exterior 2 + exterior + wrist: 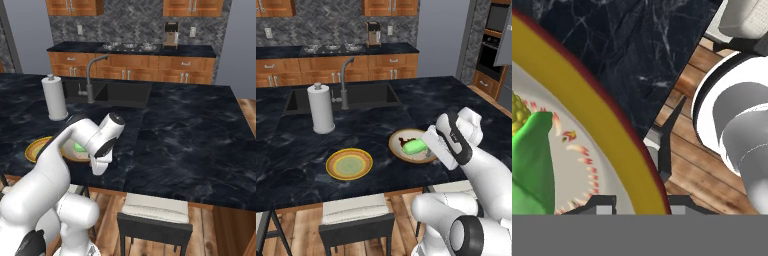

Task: Pick the chicken drumstick and corn from their plates and place them in the bowl. Then put the bowl in the fridge.

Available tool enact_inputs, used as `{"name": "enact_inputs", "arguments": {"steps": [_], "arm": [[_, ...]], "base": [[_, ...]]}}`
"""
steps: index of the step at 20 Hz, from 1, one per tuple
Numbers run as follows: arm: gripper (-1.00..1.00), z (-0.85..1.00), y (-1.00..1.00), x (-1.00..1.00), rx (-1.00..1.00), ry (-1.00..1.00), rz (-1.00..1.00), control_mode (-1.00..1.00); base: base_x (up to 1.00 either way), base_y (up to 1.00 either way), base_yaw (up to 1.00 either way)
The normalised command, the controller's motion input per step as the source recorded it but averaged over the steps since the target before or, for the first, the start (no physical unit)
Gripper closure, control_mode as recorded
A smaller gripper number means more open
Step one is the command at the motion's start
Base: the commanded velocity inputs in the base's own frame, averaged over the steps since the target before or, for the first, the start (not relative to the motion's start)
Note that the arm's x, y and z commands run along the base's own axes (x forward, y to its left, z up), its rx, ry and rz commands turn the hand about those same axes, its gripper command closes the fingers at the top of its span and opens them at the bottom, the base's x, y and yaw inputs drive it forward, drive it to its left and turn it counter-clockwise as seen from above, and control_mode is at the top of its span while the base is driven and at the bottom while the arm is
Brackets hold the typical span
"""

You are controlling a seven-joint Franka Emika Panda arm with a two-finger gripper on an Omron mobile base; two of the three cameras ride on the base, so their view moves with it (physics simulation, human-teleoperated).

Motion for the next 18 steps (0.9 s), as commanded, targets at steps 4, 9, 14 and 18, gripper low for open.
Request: {"name": "enact_inputs", "arguments": {"steps": [4,9,14,18], "arm": [[1.0,0.0,0.0,0.0,0.0,0.0,0.0,-1.0],[1.0,0.0,0.0,0.0,0.0,0.0,0.0,1.0],[1.0,0.0,0.0,0.0,0.0,0.0,0.0,1.0],[1.0,0.0,0.0,0.0,0.0,0.0,0.0,1.0]], "base": [[0.0,0.0,0.0],[-0.27,0.0,0.0],[-0.63,-0.01,-0.04],[-0.57,-0.06,-0.28]]}}
